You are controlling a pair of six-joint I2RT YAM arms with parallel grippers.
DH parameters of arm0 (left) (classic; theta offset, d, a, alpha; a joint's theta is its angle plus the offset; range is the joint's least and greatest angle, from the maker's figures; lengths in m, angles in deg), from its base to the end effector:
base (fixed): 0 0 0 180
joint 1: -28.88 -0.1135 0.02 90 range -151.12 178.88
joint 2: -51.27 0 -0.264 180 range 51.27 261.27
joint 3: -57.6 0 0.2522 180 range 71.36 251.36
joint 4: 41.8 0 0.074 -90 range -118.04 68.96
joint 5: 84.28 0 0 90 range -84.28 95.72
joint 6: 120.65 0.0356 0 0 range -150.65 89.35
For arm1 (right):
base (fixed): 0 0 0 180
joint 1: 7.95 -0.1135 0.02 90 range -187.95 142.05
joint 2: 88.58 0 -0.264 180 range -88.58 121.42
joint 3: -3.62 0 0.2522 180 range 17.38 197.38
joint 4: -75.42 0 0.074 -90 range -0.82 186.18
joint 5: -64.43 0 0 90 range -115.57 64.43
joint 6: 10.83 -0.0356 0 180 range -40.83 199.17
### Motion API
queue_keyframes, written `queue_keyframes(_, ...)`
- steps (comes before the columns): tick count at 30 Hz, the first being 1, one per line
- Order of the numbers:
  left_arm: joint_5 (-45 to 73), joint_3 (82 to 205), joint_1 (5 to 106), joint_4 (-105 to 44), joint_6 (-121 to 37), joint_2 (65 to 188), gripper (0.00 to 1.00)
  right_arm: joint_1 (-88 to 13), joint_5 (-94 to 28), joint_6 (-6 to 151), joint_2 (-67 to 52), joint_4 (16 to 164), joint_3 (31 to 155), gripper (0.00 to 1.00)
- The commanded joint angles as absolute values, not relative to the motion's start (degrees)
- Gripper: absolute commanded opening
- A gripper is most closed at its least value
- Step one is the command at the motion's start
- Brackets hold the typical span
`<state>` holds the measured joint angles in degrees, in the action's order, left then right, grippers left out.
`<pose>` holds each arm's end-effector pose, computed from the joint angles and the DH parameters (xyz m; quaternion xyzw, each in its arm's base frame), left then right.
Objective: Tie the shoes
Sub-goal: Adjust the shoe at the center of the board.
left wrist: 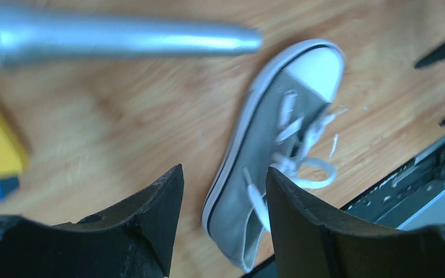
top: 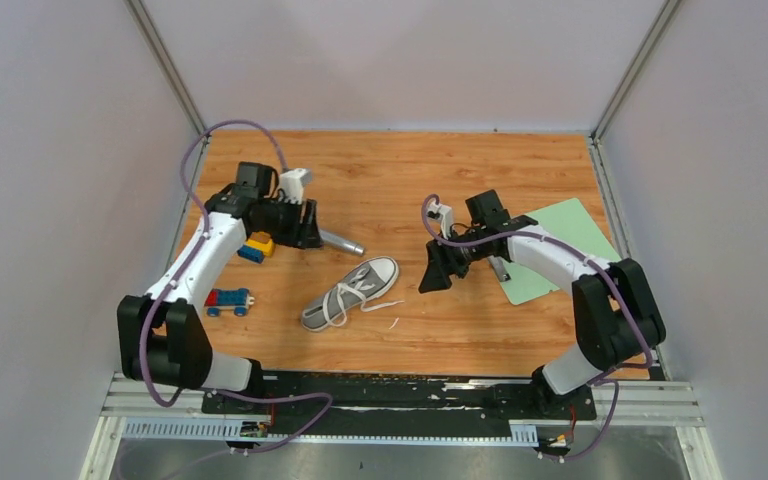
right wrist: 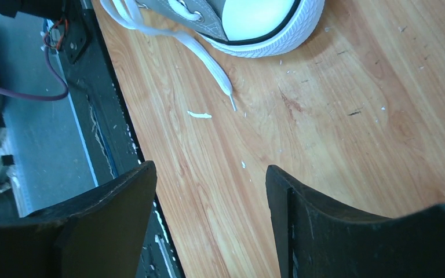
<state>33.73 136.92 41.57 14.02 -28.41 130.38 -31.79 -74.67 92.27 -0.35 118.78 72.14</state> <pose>0.2713 -0.0782 0.2867 0.1914 0.9098 -0.2564 0.2646 0.2574 0.1432 0.2056 -0.3720 0.8084 0.4221 0.1731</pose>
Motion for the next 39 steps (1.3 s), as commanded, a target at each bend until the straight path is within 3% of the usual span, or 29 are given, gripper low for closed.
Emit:
queue_keyframes(1,35.13,130.53,32.58,18.33,-42.57,132.76,0.62,-32.91,-76.52,84.35,2.75,113.65,75.17,0.7)
queue_keyframes(10,47.91,119.76,34.94,10.15,-45.57,139.94,0.58,-33.62,-75.4,72.16,5.04,108.64,72.75,0.7)
queue_keyframes(15,56.25,118.43,47.33,-1.18,-49.48,141.54,0.57,-33.54,-74.54,71.49,5.17,107.9,71.75,0.69)
queue_keyframes(17,56.2,121.2,50.11,-2.17,-48.63,143.23,0.58,-33.52,-74.59,71.65,5.26,107.94,71.78,0.69)
queue_keyframes(18,55.19,122.82,50.73,-2.59,-48.62,144.42,0.58,-33.59,-74.53,71.8,-6.47,107.9,71.84,0.69)
queue_keyframes(19,54.75,123.55,50.79,-2.83,-48.73,145.0,0.58,-33.55,-74.53,72.03,3.82,107.9,71.91,0.69)
queue_keyframes(20,53.73,124.99,50.9,-2.73,-48.4,146.11,0.59,-33.53,-74.61,72.59,5.1,107.95,72.0,0.68)
queue_keyframes(27,50.96,129.99,50.85,7.2,-40.81,145.38,0.58,-33.31,-73.94,75.36,3.27,108.74,72.34,0.67)
queue_keyframes(32,46.87,140.01,51.01,12.33,-38.13,141.99,0.61,-31.0,-73.34,73.65,-0.52,109.25,72.75,0.67)
queue_keyframes(39,38.96,158.09,58.83,17.05,-33.51,154.63,0.65,-28.2,-68.48,70.96,-4.54,109.81,69.83,0.66)
